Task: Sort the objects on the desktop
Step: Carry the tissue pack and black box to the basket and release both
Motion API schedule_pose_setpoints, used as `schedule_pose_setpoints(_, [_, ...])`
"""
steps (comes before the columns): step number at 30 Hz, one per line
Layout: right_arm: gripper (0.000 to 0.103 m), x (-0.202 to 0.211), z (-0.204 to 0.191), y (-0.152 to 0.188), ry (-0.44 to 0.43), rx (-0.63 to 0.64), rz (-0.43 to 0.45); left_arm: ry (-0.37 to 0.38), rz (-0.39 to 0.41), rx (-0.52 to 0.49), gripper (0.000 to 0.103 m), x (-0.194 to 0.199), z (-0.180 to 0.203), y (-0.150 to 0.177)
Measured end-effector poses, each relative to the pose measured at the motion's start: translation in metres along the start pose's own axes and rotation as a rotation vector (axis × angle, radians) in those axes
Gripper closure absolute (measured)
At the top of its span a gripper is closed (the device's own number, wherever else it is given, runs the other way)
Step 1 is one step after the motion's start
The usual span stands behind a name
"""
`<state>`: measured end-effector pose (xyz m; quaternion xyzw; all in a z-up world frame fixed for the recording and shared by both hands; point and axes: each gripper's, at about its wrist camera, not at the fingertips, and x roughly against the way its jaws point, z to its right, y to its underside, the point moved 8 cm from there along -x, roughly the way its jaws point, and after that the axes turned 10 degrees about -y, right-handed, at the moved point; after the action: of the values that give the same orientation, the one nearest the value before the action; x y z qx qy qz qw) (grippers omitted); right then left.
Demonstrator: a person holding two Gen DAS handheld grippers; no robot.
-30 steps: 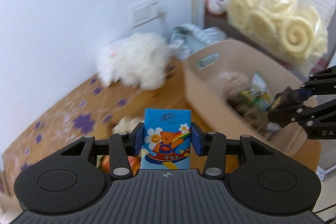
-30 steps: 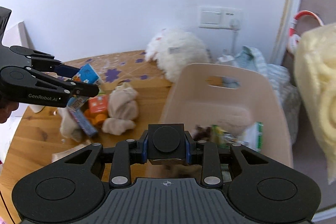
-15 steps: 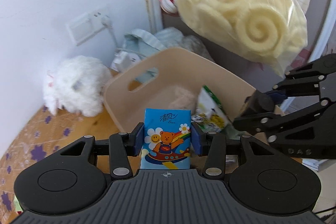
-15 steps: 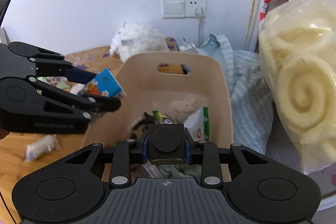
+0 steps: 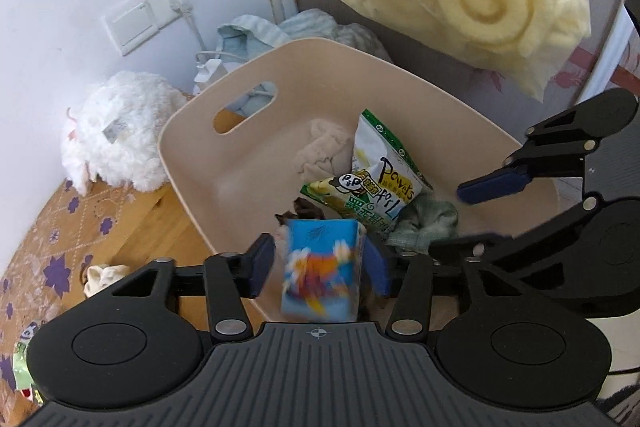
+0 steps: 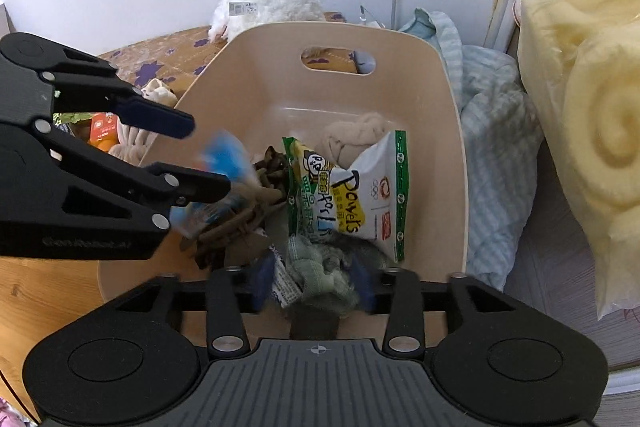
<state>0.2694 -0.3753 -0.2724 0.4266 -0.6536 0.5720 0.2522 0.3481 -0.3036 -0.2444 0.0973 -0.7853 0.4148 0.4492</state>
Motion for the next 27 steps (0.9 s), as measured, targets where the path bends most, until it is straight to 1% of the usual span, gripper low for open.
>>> schedule_pose_setpoints(1, [0.037,0.002,0.000,-0.001,0.006,0.005,0.005,-0.004,0.004,0.011,0.042,0.002,-0.002,0.000])
schedule_pose_setpoints(3, [0.029,0.006,0.000,-0.004,0.018,0.013,0.018,-0.016,0.016,0.034,0.038,0.007,-0.009,0.001])
schedule_pose_setpoints(5, [0.025,0.012,-0.002,-0.008,0.026,0.016,0.038,-0.024,0.024,0.059,0.037,0.013,-0.016,0.002])
schedule_pose_setpoints(9, [0.022,0.025,-0.012,-0.023,0.029,0.025,0.087,-0.051,0.053,0.104,0.036,0.030,-0.037,0.009])
schedule_pose_setpoints(10, [0.019,0.028,-0.016,-0.026,0.028,0.028,0.102,-0.057,0.058,0.118,0.036,0.035,-0.044,0.011])
schedule_pose_setpoints(11, [0.014,0.031,-0.021,-0.031,0.027,0.032,0.116,-0.064,0.063,0.134,0.035,0.039,-0.051,0.015])
schedule_pose_setpoints(12, [0.011,0.032,-0.027,-0.036,0.023,0.037,0.128,-0.072,0.065,0.152,0.035,0.043,-0.059,0.020])
schedule_pose_setpoints(13, [0.011,0.033,-0.033,-0.041,0.017,0.045,0.138,-0.079,0.067,0.169,0.035,0.047,-0.068,0.025])
schedule_pose_setpoints(16, [0.011,0.032,-0.057,-0.055,-0.002,0.078,0.155,-0.107,0.053,0.222,0.033,0.057,-0.098,0.047])
schedule_pose_setpoints(18, [0.005,0.029,-0.077,-0.063,-0.015,0.104,0.165,-0.130,0.033,0.245,0.032,0.062,-0.118,0.065])
schedule_pose_setpoints(21, [0.001,0.022,-0.106,-0.069,-0.033,0.140,0.167,-0.167,-0.006,0.277,0.032,0.069,-0.146,0.096])
schedule_pose_setpoints(24, [0.000,0.009,-0.138,-0.072,-0.046,0.171,0.149,-0.194,-0.059,0.325,0.032,0.072,-0.173,0.130])
schedule_pose_setpoints(27, [0.000,-0.006,-0.163,-0.072,-0.053,0.196,0.121,-0.192,-0.110,0.369,0.032,0.074,-0.192,0.164])
